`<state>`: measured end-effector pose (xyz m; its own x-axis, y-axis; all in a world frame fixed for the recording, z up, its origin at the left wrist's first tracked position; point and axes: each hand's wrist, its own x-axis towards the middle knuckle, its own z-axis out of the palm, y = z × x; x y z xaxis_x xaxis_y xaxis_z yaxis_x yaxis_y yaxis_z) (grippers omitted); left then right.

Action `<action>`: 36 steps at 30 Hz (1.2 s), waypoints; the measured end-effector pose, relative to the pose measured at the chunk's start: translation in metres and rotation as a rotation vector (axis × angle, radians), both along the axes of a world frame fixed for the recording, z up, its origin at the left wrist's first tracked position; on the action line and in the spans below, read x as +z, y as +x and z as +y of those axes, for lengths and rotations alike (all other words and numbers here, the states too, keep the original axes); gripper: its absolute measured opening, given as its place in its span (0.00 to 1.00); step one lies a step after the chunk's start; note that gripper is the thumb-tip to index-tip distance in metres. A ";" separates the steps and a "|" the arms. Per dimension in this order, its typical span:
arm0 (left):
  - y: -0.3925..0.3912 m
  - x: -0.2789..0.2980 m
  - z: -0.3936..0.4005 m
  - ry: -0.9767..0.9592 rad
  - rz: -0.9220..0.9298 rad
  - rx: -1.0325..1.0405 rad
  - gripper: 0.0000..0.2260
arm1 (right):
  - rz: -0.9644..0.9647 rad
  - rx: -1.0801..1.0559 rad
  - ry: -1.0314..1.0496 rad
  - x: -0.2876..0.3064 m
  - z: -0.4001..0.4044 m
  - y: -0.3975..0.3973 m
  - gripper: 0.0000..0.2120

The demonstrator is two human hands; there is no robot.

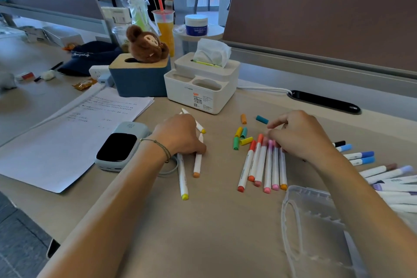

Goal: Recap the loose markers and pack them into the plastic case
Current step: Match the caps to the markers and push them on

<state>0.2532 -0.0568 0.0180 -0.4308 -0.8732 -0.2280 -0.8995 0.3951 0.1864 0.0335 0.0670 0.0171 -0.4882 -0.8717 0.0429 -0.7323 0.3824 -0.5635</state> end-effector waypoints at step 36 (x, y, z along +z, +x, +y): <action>-0.026 -0.004 0.021 0.326 0.729 -0.233 0.06 | -0.387 0.075 -0.271 0.027 0.004 0.005 0.04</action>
